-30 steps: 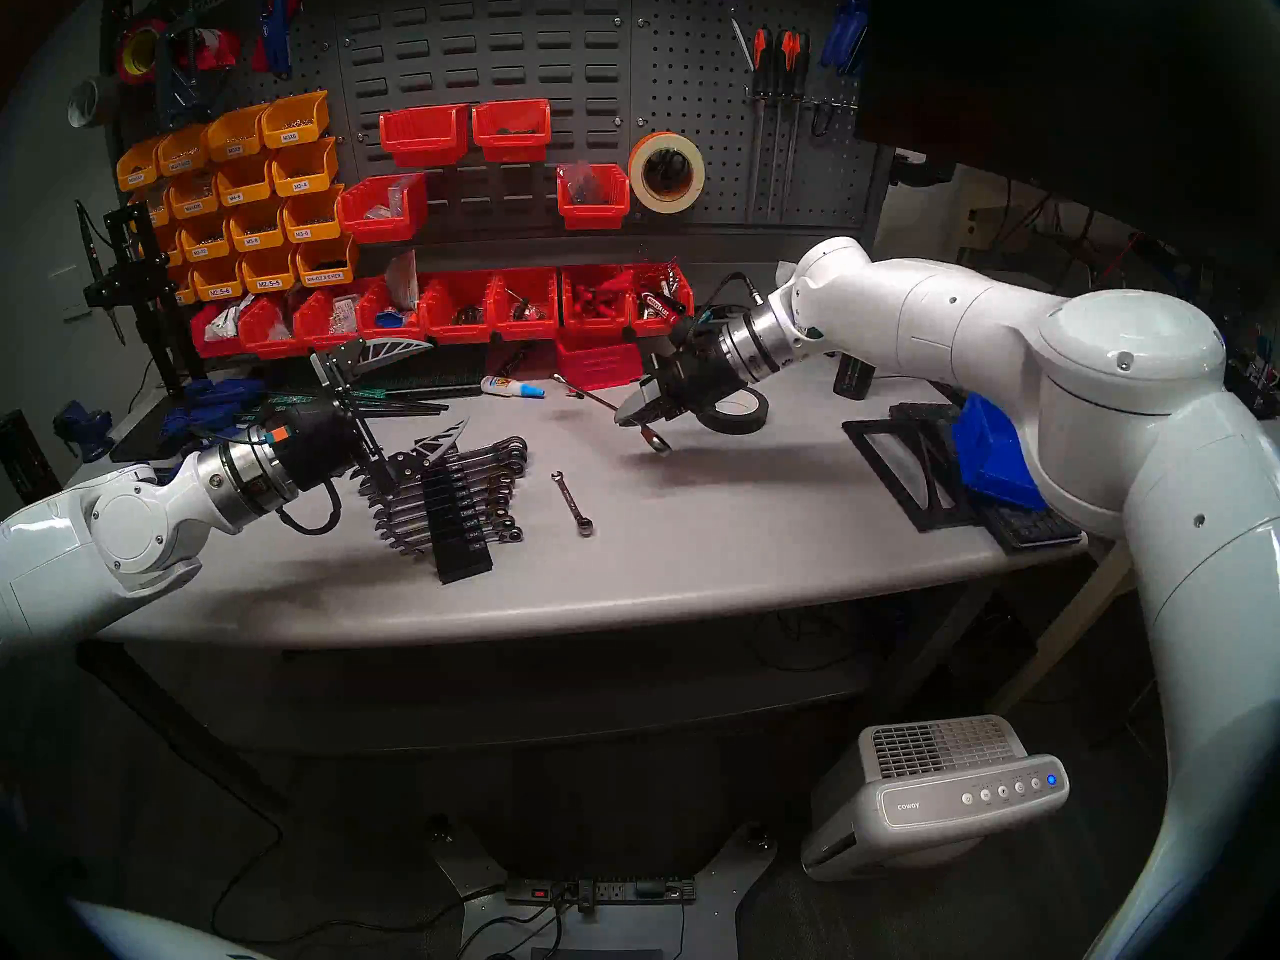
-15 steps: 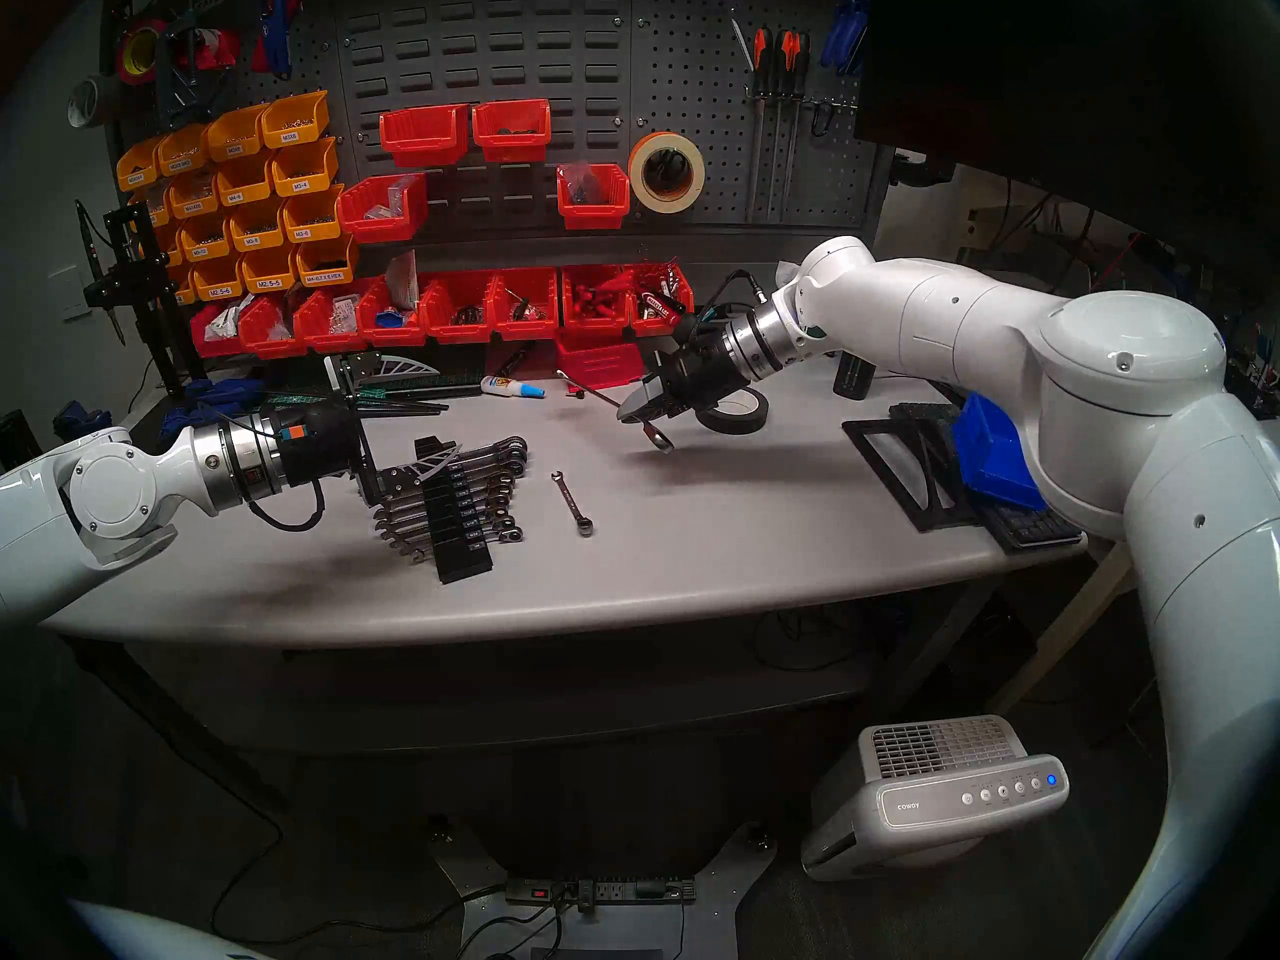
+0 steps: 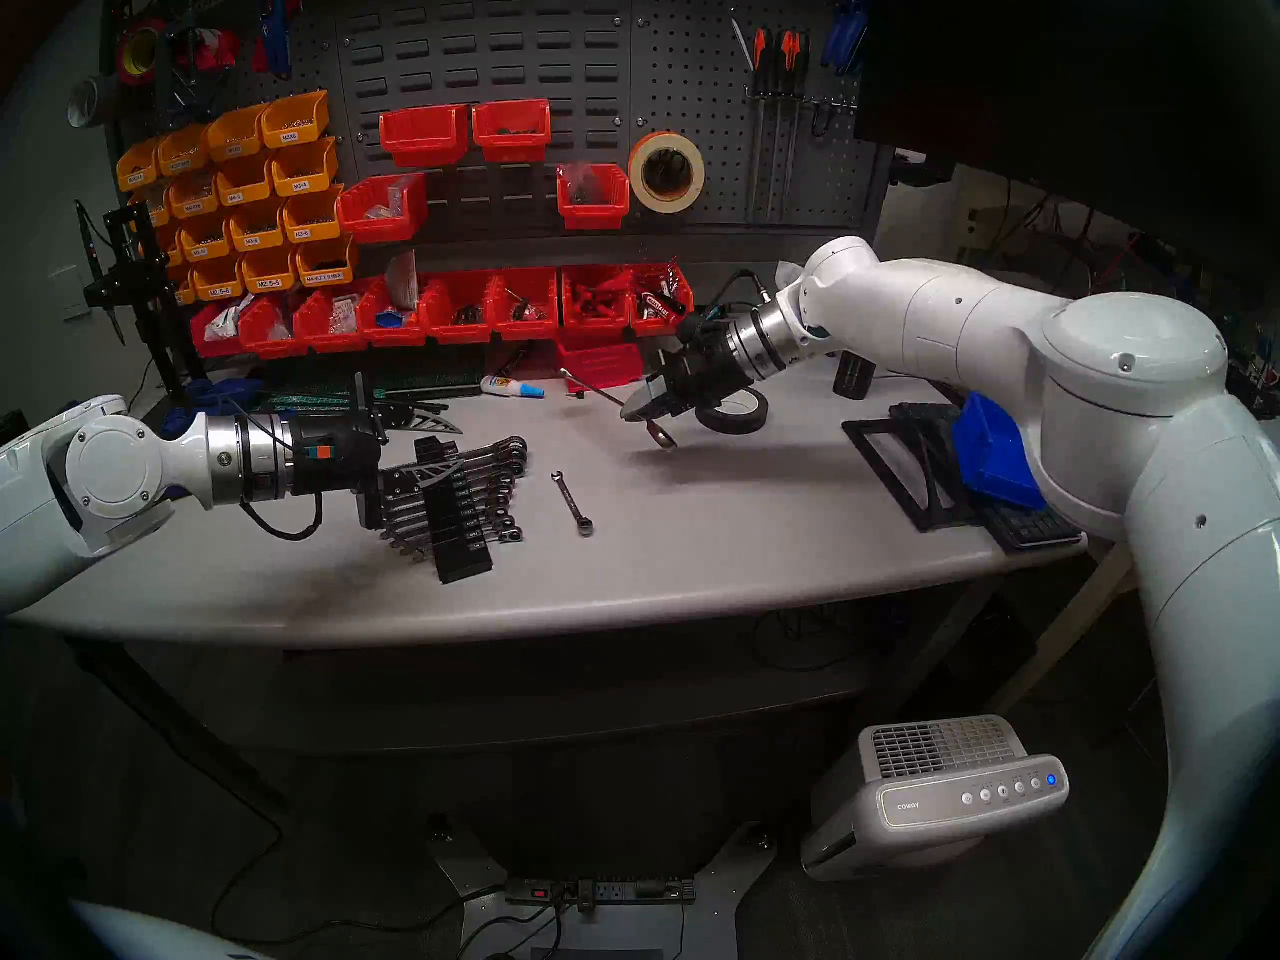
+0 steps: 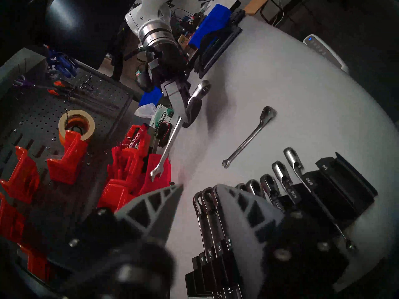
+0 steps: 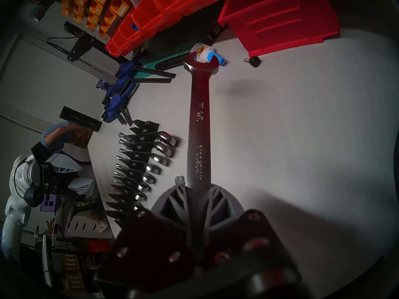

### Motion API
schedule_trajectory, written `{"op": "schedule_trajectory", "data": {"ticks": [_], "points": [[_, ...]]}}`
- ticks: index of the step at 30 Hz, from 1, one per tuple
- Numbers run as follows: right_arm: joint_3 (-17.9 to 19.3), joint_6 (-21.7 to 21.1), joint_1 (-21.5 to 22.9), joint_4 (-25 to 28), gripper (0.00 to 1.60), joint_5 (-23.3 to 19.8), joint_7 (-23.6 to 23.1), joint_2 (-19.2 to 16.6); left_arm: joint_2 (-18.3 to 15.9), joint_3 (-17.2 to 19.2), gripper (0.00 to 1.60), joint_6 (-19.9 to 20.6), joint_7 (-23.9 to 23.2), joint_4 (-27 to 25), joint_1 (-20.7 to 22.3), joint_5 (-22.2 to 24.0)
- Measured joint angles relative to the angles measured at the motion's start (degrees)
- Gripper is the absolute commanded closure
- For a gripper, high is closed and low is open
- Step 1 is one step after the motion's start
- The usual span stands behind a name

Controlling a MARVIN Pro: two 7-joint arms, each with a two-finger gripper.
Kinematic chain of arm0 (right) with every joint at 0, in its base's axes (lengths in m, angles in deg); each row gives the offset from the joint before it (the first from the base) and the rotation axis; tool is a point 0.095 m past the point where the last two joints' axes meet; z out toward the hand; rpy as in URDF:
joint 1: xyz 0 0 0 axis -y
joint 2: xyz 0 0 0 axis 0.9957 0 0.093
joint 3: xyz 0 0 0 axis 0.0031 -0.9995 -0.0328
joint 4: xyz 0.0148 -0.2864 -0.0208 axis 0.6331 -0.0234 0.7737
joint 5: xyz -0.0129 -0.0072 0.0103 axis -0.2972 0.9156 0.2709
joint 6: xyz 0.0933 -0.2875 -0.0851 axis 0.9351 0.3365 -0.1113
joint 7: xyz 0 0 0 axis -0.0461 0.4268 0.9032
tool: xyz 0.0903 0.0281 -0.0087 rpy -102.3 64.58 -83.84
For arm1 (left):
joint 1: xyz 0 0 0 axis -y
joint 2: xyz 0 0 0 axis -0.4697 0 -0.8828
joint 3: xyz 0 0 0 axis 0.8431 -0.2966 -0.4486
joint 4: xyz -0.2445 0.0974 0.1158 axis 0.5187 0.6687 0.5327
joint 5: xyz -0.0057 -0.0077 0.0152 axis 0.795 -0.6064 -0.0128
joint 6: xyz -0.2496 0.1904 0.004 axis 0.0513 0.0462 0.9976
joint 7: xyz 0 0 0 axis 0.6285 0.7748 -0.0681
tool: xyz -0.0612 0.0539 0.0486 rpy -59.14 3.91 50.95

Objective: Put the wrenches on the table into the correct slot in the case

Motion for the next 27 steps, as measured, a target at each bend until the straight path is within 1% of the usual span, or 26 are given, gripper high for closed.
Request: {"op": "schedule_trajectory", "data": {"ticks": [13, 27], "points": [[0.3, 0.14, -0.03, -0.01, 1.6, 0.21, -0.15, -0.15, 1.09, 0.77, 1.6, 6.42, -7.93, -4.65, 1.69, -2.95], [0.49, 0.31, -0.1, -0.02, 1.6, 0.43, -0.32, -0.28, 2.72, 1.07, 1.6, 14.11, -17.76, -7.5, 3.46, -6.85]]}}
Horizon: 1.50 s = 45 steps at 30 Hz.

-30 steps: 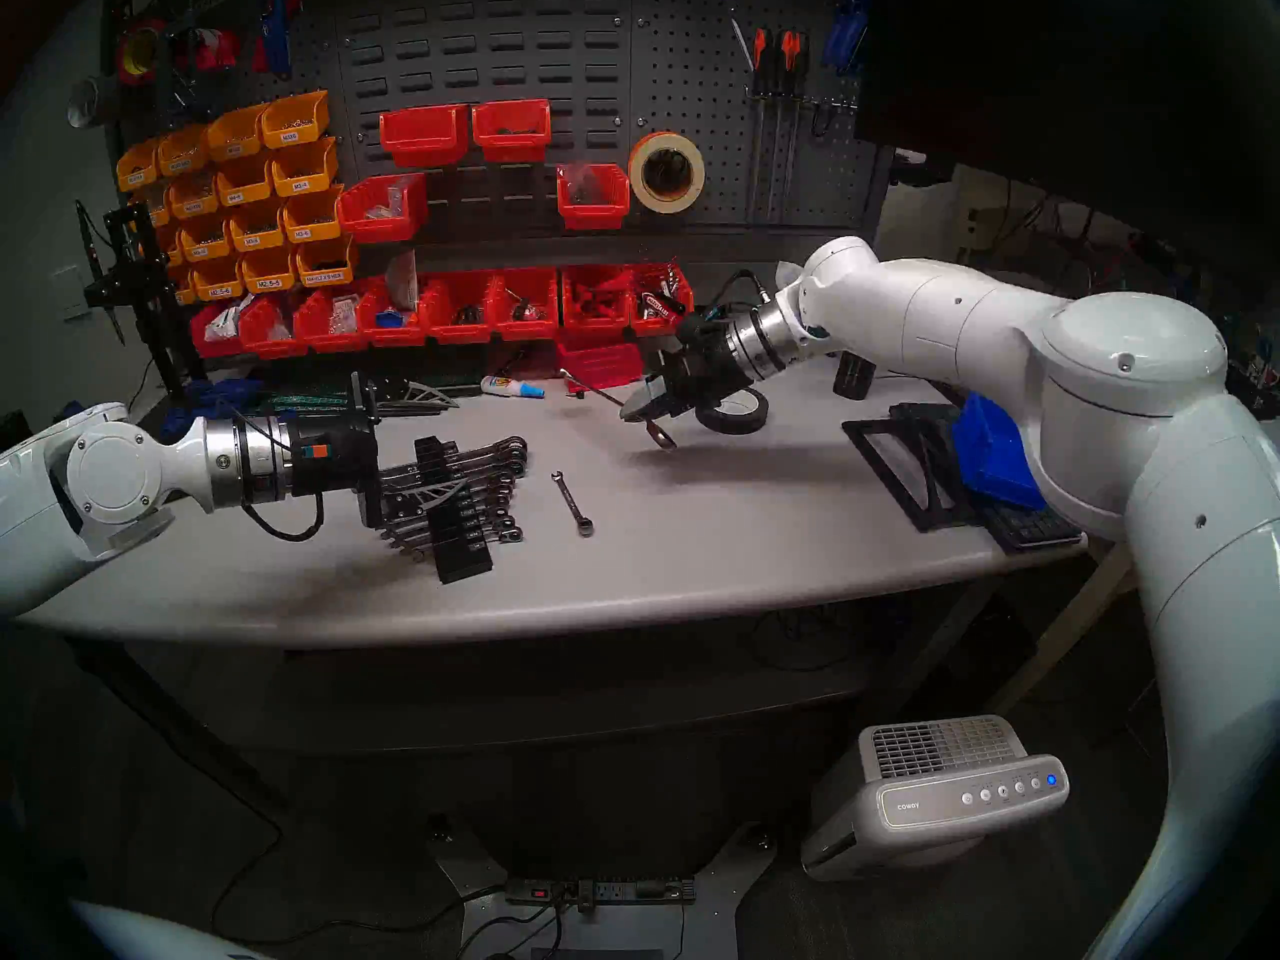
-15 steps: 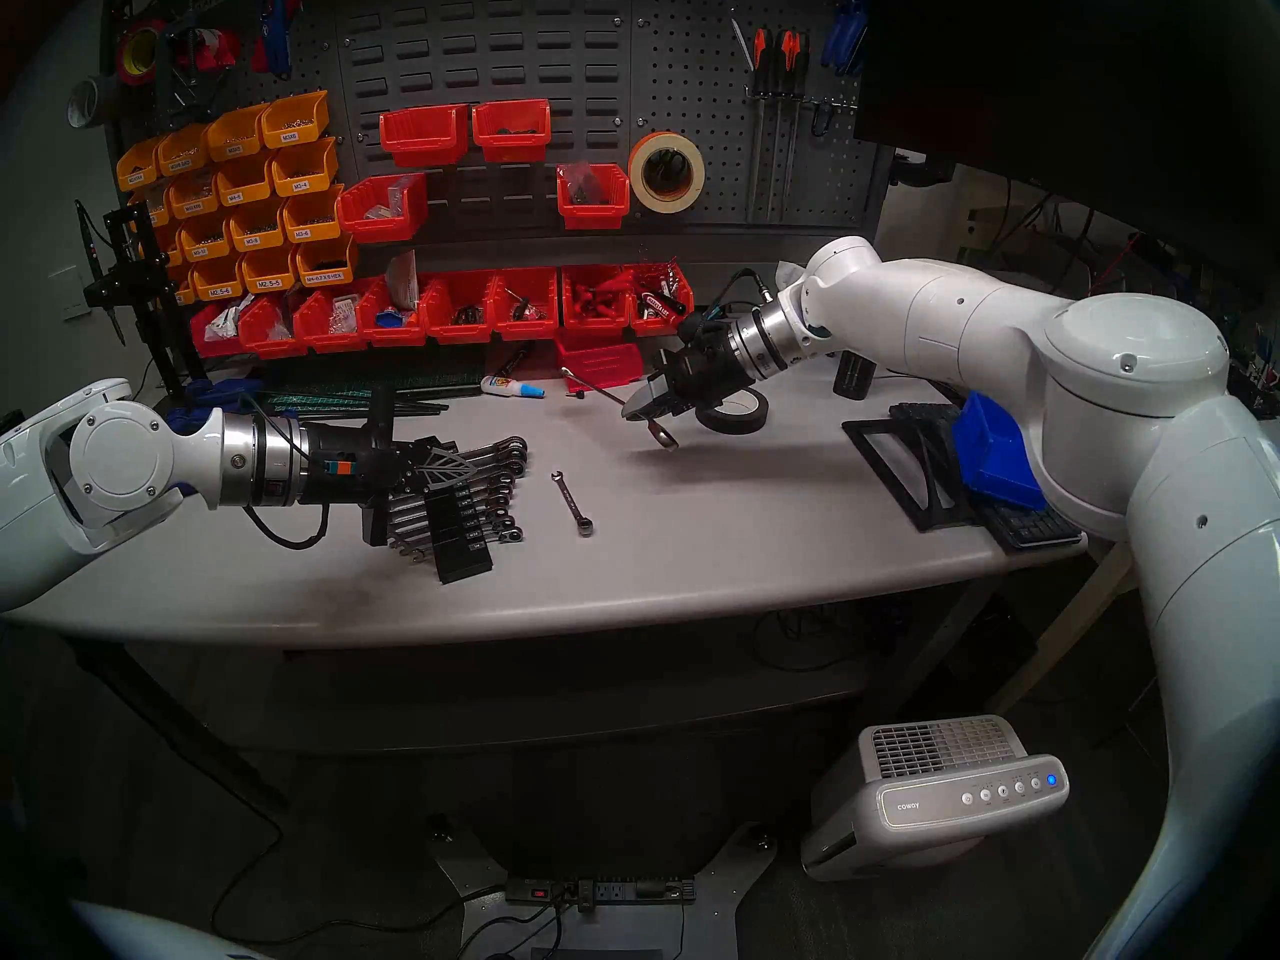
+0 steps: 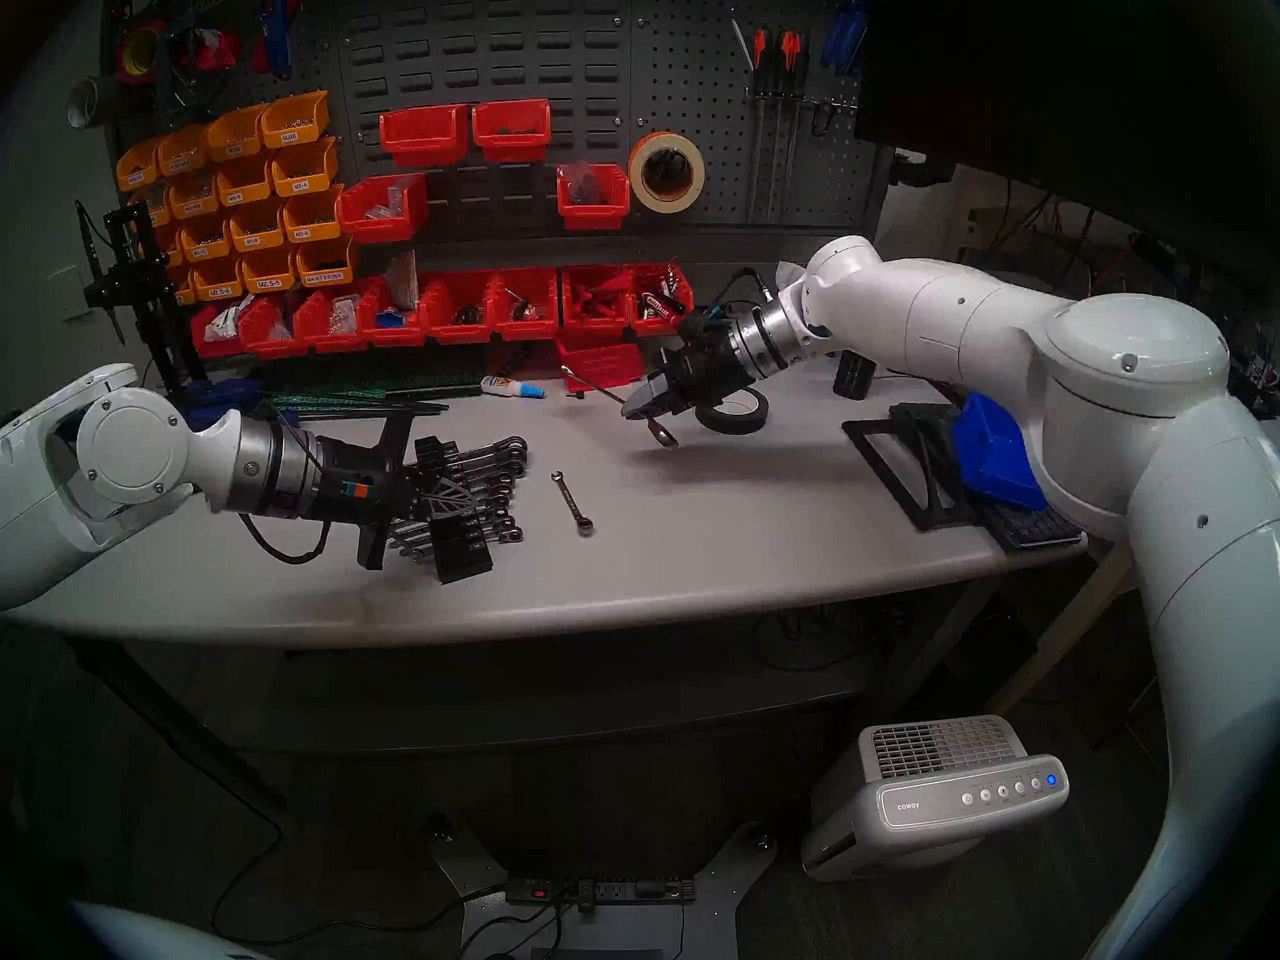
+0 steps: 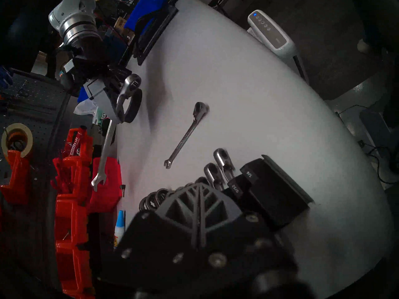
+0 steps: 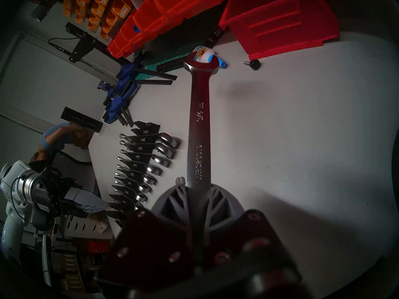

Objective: Put the wrenches on the table into the correct slot in the case

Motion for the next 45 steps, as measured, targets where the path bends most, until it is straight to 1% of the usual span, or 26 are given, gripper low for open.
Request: {"op": "schedule_trajectory", "data": {"ticks": [11, 24, 37, 45], "points": [[0.06, 0.12, -0.08, 0.0, 1.6, 0.19, -0.12, -0.43, 2.53, 0.15, 1.6, 4.93, -5.99, -0.85, 1.83, -3.27], [0.1, 0.27, -0.11, -0.03, 1.6, 0.46, -0.27, -0.89, 4.87, 0.28, 1.6, 9.17, -11.56, -2.06, 3.94, -6.5], [0.27, 0.49, -0.16, -0.03, 1.6, 0.68, -0.5, -0.98, 5.31, 0.27, 1.6, 12.61, -16.83, -4.14, 5.73, -8.98], [0.35, 0.61, -0.23, -0.07, 1.6, 0.85, -0.62, -0.88, 3.75, 0.32, 1.6, 14.91, -20.74, -4.59, 6.63, -10.12]]}}
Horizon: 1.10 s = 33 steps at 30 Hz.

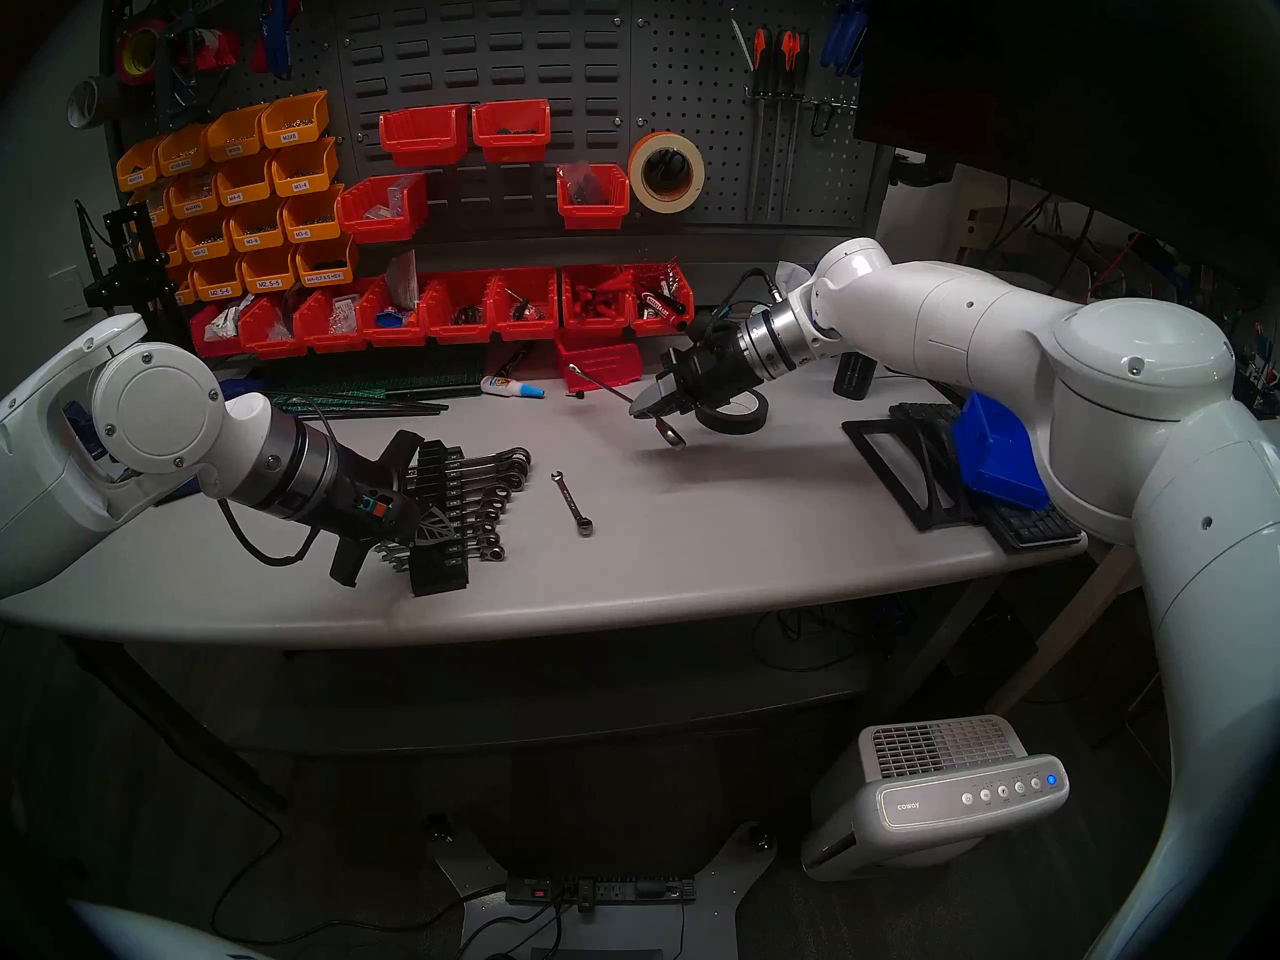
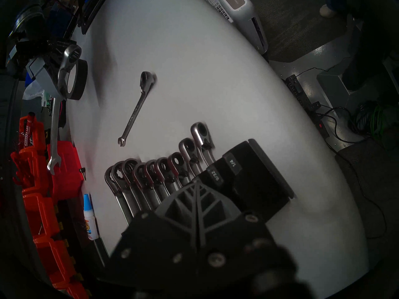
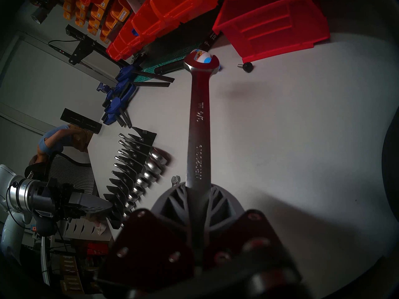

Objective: Put the wrenches on the table into the correct slot in the case

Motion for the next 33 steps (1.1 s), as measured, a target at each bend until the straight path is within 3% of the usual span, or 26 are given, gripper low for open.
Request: {"op": "schedule_trajectory", "data": {"ticks": [10, 11, 12, 14, 29, 31, 33], "points": [[0.11, 0.02, -0.04, -0.03, 1.6, 0.21, -0.03, 0.95, -1.66, 0.5, 1.6, 2.12, -3.73, -0.93, 0.69, -0.63], [0.13, 0.0, -0.04, -0.01, 1.6, 0.23, -0.01, 1.12, -1.75, 0.55, 1.44, 2.35, -4.01, -1.04, 0.75, -0.71], [0.16, -0.02, -0.04, 0.02, 1.6, 0.24, 0.01, 1.24, -1.79, 0.58, 1.13, 2.5, -4.18, -1.11, 0.79, -0.76], [0.18, -0.06, -0.04, 0.12, 1.6, 0.3, 0.06, 1.6, -1.78, 0.67, 1.6, 2.85, -4.44, -1.26, 0.87, -0.91], [0.54, -1.71, 0.09, 2.44, 1.6, 0.55, 1.5, 4.29, 0.29, 4.09, 1.6, 4.06, -2.52, -2.34, 2.87, -1.2], [0.62, -2.05, 0.12, 2.7, 1.6, 0.55, 1.84, 4.64, 0.43, 4.71, 1.44, 4.2, -2.18, -2.38, 3.2, -1.14], [0.78, -2.49, 0.17, 2.98, 1.6, 0.55, 2.27, 5.08, 0.47, 5.34, 1.6, 4.44, -1.86, -2.38, 3.54, -1.09]]}}
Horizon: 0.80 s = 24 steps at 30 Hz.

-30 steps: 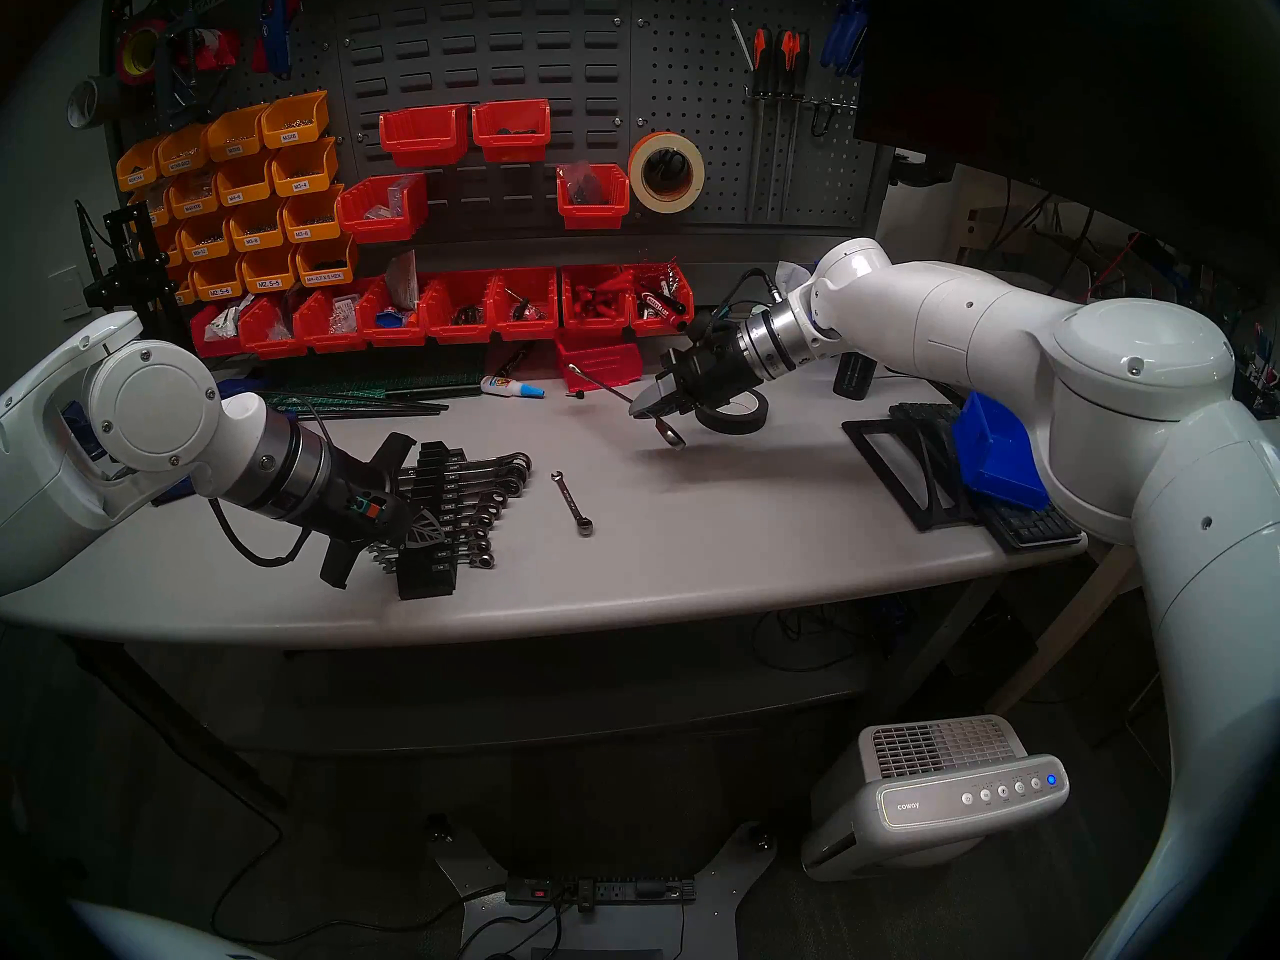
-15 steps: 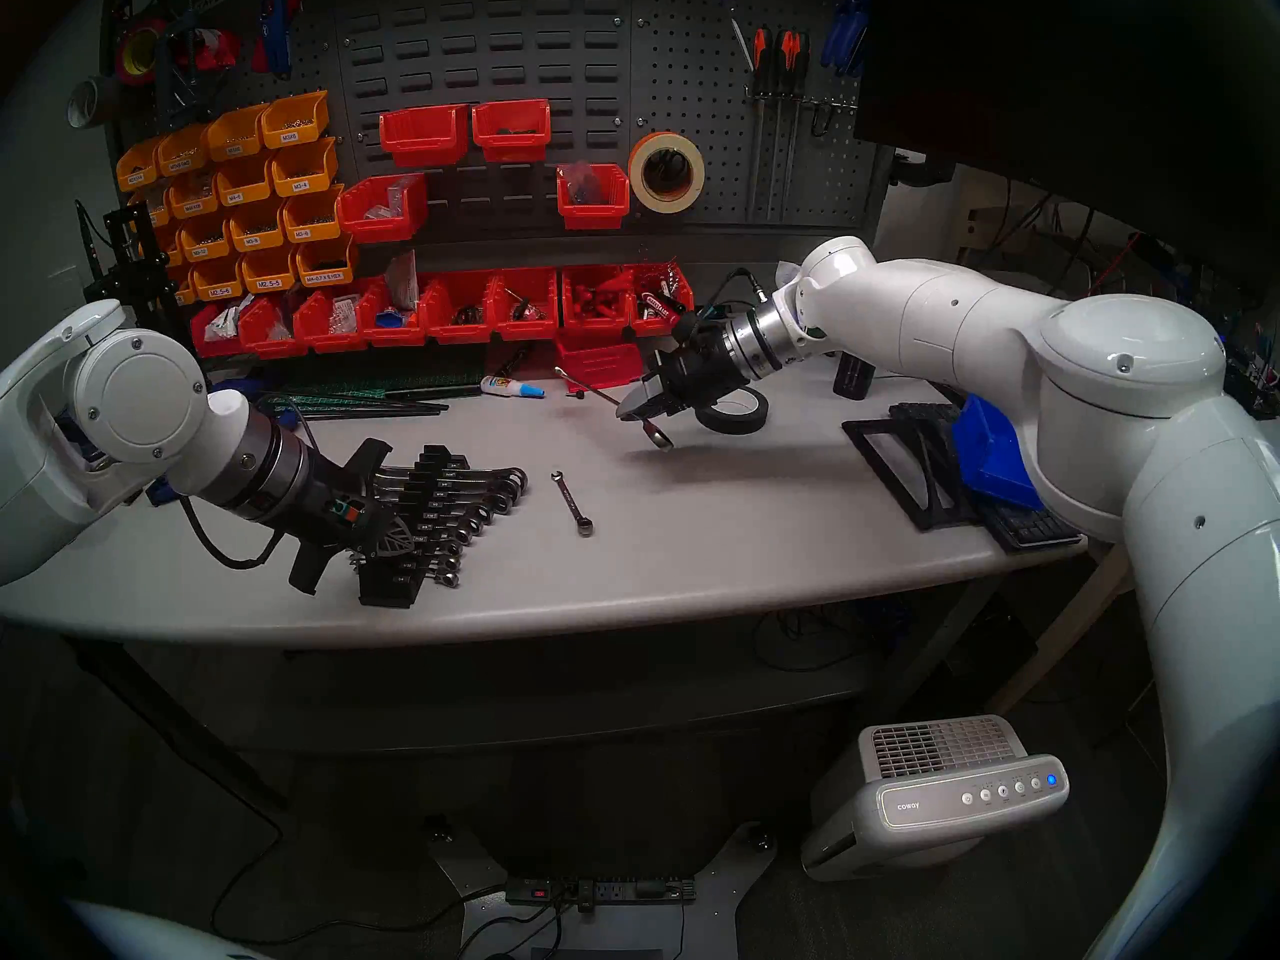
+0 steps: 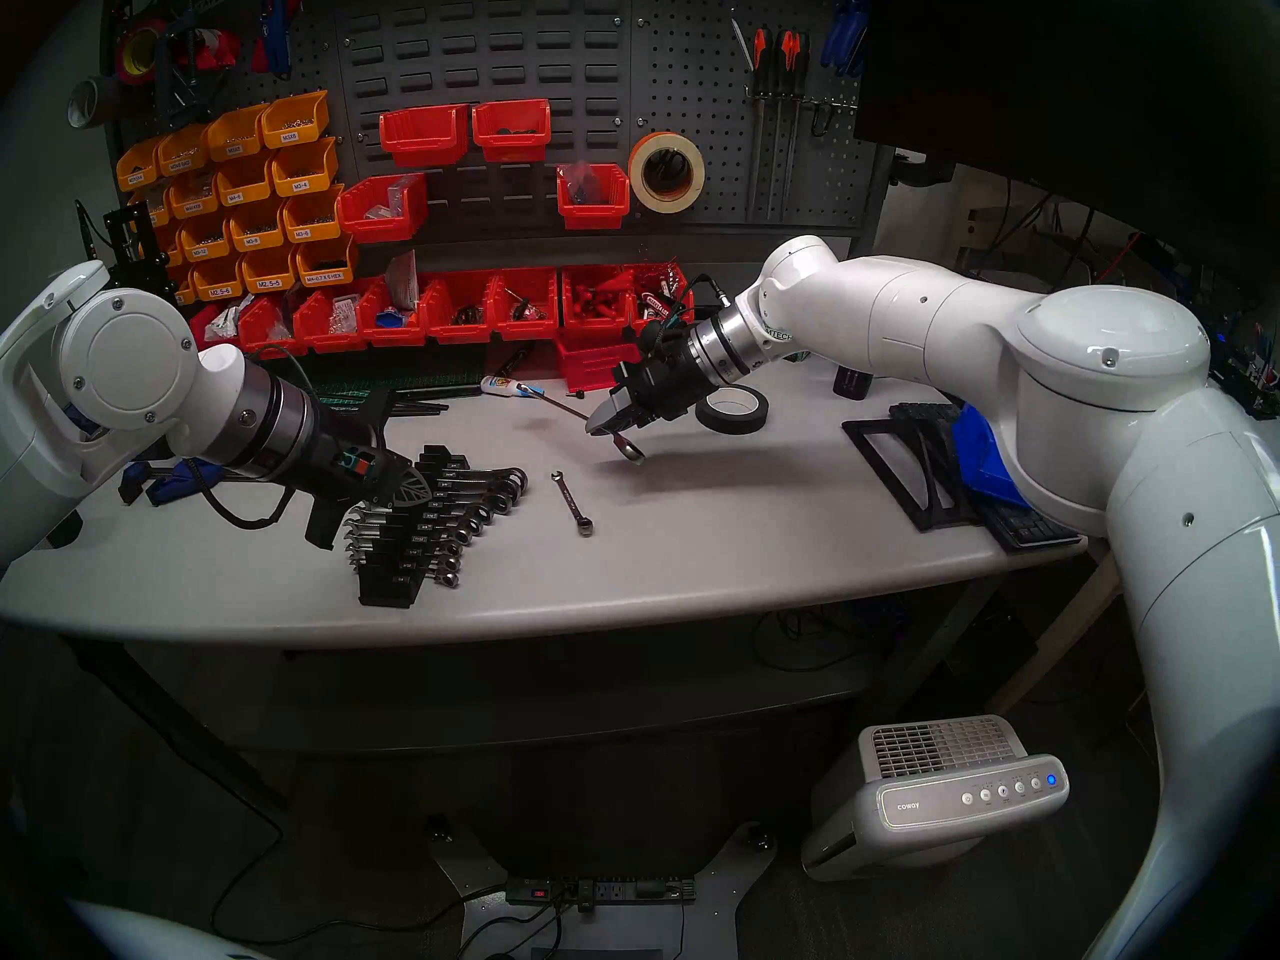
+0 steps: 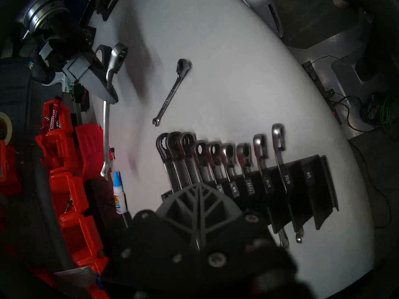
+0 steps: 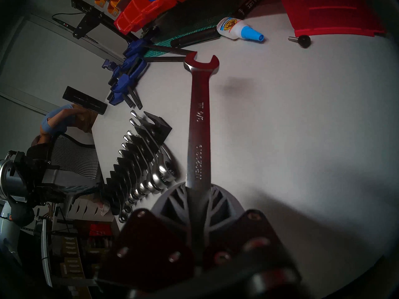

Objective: Put the wrenches on the table into the correct slot in the case

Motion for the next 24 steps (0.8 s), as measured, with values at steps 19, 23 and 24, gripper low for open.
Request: {"op": "schedule_trajectory", "data": {"ticks": [19, 23, 24], "points": [[2.85, -3.45, 0.94, 1.23, 1.6, -0.87, 3.7, 4.19, -2.07, 2.67, 1.12, 2.08, 1.43, 2.19, 0.62, 0.68], [3.59, -3.45, 1.23, 1.54, 1.6, -1.15, 3.75, 5.08, -2.51, 2.67, 0.85, 2.41, 1.47, 2.36, 0.51, 1.19], [3.72, -3.46, 1.28, 1.6, 1.6, -1.2, 3.75, 5.22, -2.59, 2.67, 0.71, 2.46, 1.47, 2.4, 0.48, 1.29]]}}
